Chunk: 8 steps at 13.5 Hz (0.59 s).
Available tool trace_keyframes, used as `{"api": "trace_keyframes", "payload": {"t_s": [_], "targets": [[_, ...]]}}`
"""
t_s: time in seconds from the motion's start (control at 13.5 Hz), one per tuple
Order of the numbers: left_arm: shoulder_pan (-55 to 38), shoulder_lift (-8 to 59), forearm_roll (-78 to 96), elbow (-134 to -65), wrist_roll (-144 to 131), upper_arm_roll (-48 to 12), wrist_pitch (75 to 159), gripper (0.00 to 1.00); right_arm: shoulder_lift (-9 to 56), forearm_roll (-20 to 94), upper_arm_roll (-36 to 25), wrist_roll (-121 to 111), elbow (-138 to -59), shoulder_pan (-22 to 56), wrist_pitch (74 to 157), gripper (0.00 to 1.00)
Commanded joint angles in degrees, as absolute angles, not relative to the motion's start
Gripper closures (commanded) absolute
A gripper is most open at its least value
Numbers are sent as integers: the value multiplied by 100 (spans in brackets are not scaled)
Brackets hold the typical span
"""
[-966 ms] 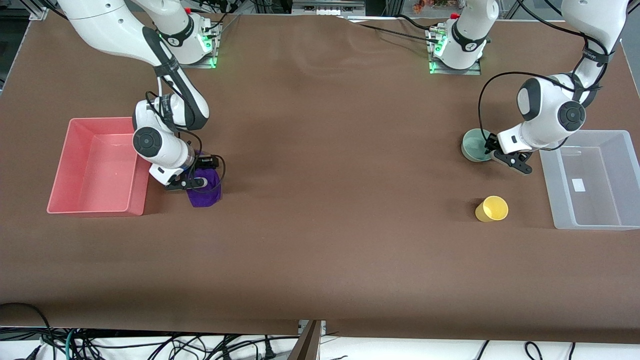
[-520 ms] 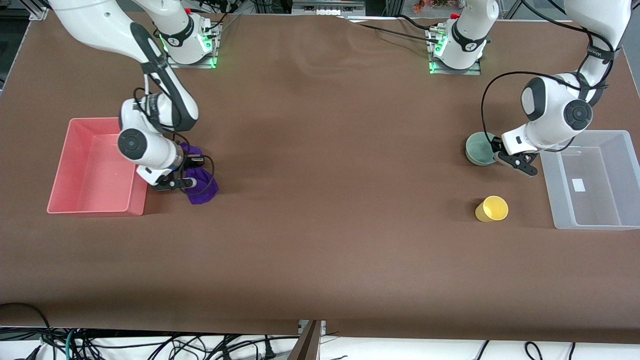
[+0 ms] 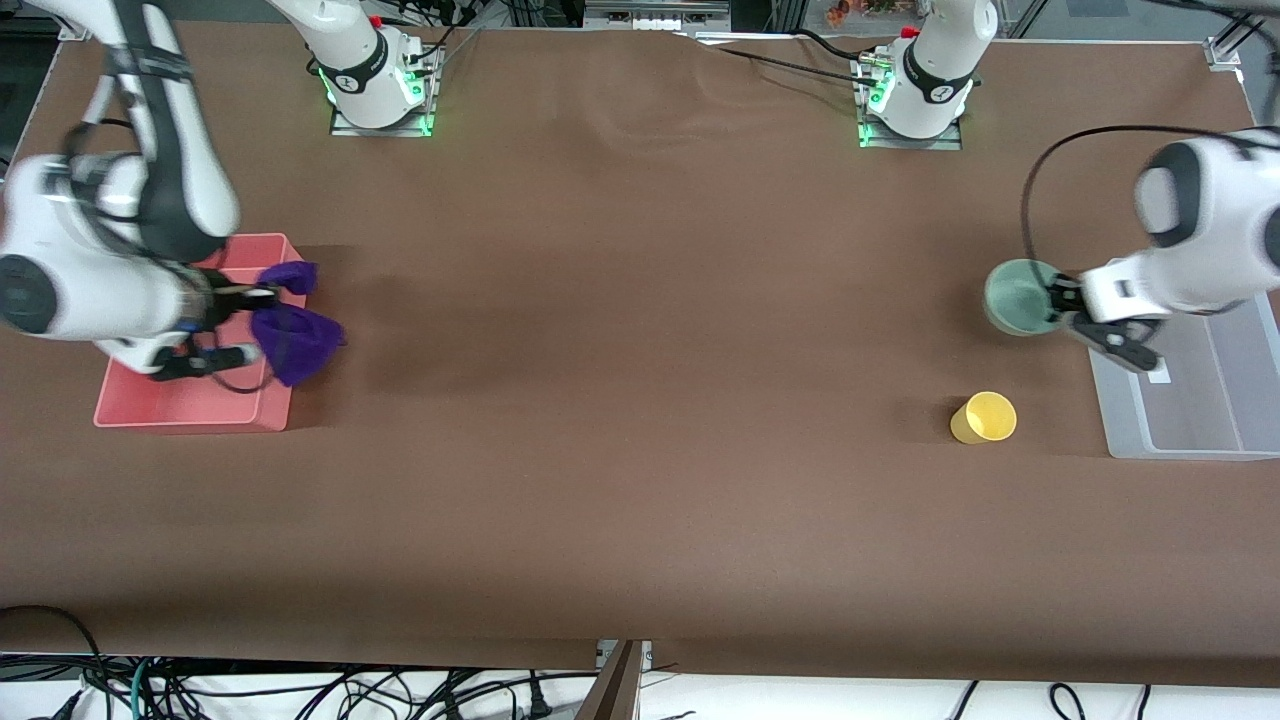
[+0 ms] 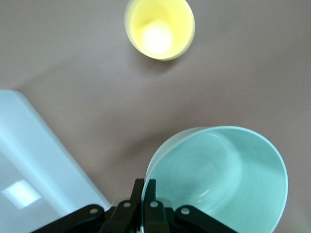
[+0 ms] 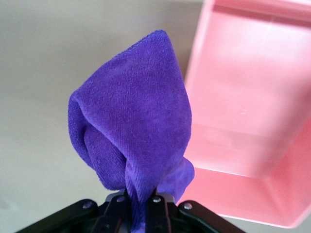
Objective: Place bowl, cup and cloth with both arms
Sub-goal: 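Carry the cloth into the pink bin while the left gripper places the bowl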
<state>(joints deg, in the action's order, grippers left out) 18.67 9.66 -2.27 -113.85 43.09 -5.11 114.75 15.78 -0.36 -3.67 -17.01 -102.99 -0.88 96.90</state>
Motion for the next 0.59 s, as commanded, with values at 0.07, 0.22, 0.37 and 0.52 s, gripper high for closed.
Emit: {"api": "trace_keyframes", "payload": {"t_s": [0.07, 0.22, 0.37, 0.52], "targets": [[2871, 2440, -369, -9241, 5683, -501, 10758, 100, 1696, -79, -877, -2748, -10125, -97, 9562, 100], [3425, 3178, -387, -8651, 6264, -501, 10828, 100, 1801, -245, -1124, -3014, -10204, -123, 9685, 100], [3664, 3672, -465, -8351, 6608, -501, 11055, 100, 1924, -264, -1405, -3390, -10239, -132, 9869, 100], [3796, 3945, -606, -8384, 6653, -492, 11608, 100, 2152, -264, -1590, -3822, -10283, -202, 10220, 100]]}}
